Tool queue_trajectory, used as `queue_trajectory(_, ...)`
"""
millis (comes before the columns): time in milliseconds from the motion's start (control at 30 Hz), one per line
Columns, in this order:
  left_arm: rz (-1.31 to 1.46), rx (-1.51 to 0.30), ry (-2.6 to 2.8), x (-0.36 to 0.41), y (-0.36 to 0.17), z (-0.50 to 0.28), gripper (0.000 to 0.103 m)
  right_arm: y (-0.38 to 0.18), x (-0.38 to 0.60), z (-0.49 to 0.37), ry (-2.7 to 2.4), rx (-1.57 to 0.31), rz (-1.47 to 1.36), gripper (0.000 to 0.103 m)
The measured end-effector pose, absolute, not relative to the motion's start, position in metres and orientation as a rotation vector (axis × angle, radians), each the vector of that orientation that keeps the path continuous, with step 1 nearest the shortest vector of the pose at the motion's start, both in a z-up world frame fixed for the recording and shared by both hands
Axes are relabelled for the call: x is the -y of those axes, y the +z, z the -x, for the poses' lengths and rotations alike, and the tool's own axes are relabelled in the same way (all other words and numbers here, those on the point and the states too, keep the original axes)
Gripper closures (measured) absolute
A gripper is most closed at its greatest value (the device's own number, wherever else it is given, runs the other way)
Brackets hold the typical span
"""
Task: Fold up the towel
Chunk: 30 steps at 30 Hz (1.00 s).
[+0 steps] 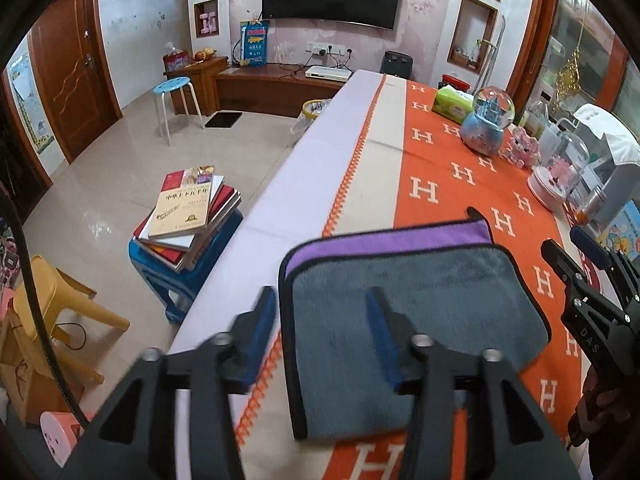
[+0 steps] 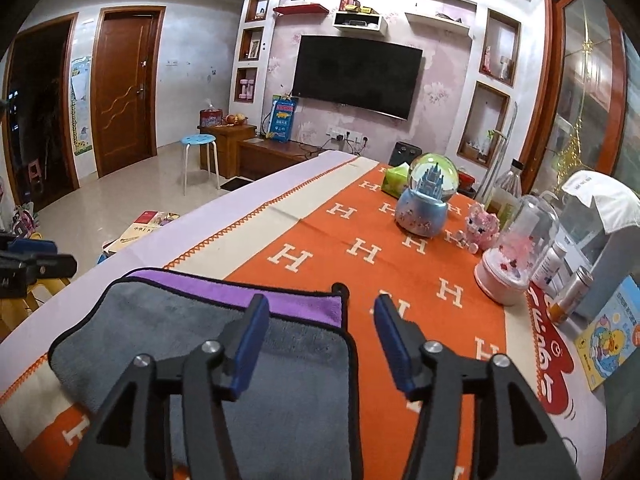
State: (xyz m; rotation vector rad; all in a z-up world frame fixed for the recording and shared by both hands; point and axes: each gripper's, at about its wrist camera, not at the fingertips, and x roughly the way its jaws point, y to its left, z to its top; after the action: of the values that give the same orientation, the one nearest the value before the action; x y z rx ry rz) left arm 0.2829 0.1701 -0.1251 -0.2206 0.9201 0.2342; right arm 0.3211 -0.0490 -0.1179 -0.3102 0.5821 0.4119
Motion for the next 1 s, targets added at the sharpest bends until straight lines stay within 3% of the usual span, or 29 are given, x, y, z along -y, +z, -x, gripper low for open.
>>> queue_trajectory(67,0.223,-0.923,0.233,-0.168,-0.124,-0.273,0.043,-0.117,0.051,-0.313,0.407,-0.589,0.306,0.039)
queue_trajectory(367,0.258,-0.948,0.195,-0.167,-0.119,-0.214,0.034,-0.116,0.056,-0.258,0.374,-0.671,0.328,0.032)
queue_trajectory(800,0.237,-1.066,0.053,-0.14,-0.13,-0.1,0.029,-0.14,0.079,-0.138,0.267,-0.883,0.182,0.026)
queue_trajectory(1000,0.23,-1.109,-0.009,-0.128,-0.132,-0.067,0.025,-0.135,0.094,-0.081,0.216,-0.928,0.14,0.014)
